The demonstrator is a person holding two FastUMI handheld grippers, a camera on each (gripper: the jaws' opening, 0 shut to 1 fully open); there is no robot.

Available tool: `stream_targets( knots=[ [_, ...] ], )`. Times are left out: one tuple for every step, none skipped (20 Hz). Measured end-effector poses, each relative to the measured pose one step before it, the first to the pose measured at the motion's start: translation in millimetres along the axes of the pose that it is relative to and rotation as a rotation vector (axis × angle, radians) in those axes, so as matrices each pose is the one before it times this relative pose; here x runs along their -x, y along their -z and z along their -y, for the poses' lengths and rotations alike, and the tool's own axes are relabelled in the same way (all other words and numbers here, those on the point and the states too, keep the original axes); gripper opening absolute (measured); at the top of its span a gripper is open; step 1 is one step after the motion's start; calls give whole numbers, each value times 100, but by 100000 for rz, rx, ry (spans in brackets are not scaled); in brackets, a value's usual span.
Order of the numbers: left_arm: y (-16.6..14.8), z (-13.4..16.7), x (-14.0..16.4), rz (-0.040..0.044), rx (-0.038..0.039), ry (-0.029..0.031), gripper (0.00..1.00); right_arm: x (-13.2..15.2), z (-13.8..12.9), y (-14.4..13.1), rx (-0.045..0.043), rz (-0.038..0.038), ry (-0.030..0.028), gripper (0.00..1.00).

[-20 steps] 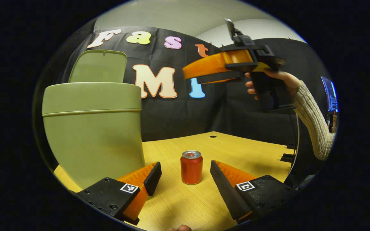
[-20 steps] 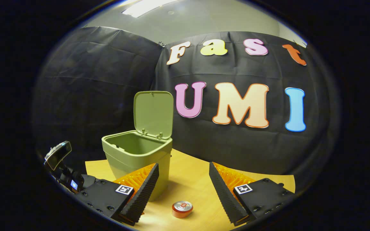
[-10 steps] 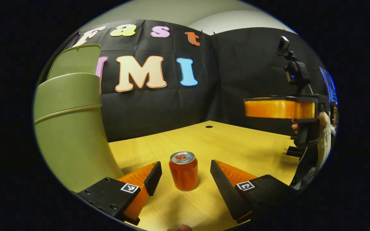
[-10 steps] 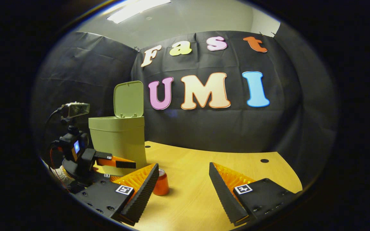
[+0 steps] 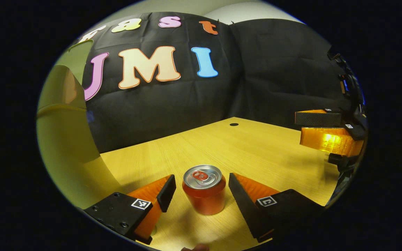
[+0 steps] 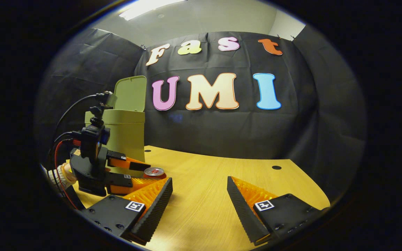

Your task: Press the lid of the desktop garbage bin to open it, pick up the crumpled paper on the desktop and throw it into the bin, then pick up the pop can on the desktop and drop it into the bin, and finally close the garbage bin lid.

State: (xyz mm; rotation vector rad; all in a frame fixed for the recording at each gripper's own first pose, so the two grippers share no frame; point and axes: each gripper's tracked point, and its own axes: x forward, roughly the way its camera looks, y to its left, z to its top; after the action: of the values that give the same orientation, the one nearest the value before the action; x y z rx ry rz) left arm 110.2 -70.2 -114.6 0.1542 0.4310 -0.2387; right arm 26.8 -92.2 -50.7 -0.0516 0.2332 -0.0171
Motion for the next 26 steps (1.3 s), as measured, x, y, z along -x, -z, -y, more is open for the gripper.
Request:
stream_targets(
  knots=[
    [334, -204, -283, -1047, 300, -285, 95, -336, -399, 160, -526, -596, -940, 98],
    [263, -115, -275, -1161, 652, -43, 95, -114, -102, 195, -20, -363, -255, 98],
    [393, 51, -320, -1504, 866, -13, 94, -162, -19, 50, 458, -293, 229, 98],
    [345, -63, -235, -1530, 495, -234, 95, -62, 53, 16, 343, -66, 354, 98],
    [377, -93, -229, -1477, 591, -718, 94, -19, 124, -49, -1, 71, 357, 98],
    [274, -109, -174, -1285, 691, -58, 94, -61, 56, -6, -193, 250, 267, 98],
    [64, -230, -166, -784, 744, -52, 93, -32, 42, -219, -431, 452, 120, 99],
    [9, -97, -229, -715, 352, -121, 93, -47, 7, -167, -590, 257, 193, 98],
    [207, -27, -302, -783, 326, -85, 93, -13, 168, -116, -569, 215, 350, 98],
    [-68, 35, -97, -228, 339, 114, 87, 11, 239, 42, -436, 188, 581, 98],
    [162, 47, -172, -206, 327, 455, 82, -111, 228, -91, -373, 236, 557, 98],
    [-123, 246, 53, -223, 59, 515, 81, -184, 72, -137, -477, 178, 420, 98],
    [-3, 190, 107, -262, -188, 495, 79, 9, 118, -79, -633, 244, 359, 98],
    [-216, 185, 115, 52, -172, 302, 79, -37, -92, 45, -524, 214, 24, 98],
    [-290, 117, 537, 110, -198, -51, 78, -117, -174, 3, -358, -229, -189, 98],
    [-706, 105, 517, 930, -32, -195, 78, -92, -27, 20, -279, -212, 15, 98],
    [-957, 195, 875, 1967, -117, 408, 78, -38, -46, 100, -25, -349, 64, 98],
    [-1150, 330, 948, 1872, 99, 443, 78, 41, -135, 203, 263, -278, -49, 98],
    [-937, 352, 1126, 927, 289, 928, 78, 9, -150, 7, 361, -102, 60, 98],
    [-1220, 575, 1036, 1804, 467, 1706, 77, 73, -224, -91, 181, -7, -103, 98],
    [-1137, 556, 1166, 1078, 427, 1839, 78, 87, -225, -197, 55, 214, -454, 98],
    [-1253, 525, 1077, 1205, 410, 1330, 77, 2, -331, 3, 111, 308, -634, 98],
    [-1148, 97, 1131, 305, 530, 350, 77, 17, -332, -34, 269, 187, -625, 98],
    [-1328, -11, 1040, 961, 479, 194, 77, 37, -255, 81, 310, -141, -418, 98],
    [-1444, -77, 1179, 1323, 647, -99, 77, -25, -229, 6, 224, -205, -222, 98],
    [-1566, -266, 1001, 1912, 803, 204, 77, -29, -305, -24, 193, -71, -521, 98]
  ],
)
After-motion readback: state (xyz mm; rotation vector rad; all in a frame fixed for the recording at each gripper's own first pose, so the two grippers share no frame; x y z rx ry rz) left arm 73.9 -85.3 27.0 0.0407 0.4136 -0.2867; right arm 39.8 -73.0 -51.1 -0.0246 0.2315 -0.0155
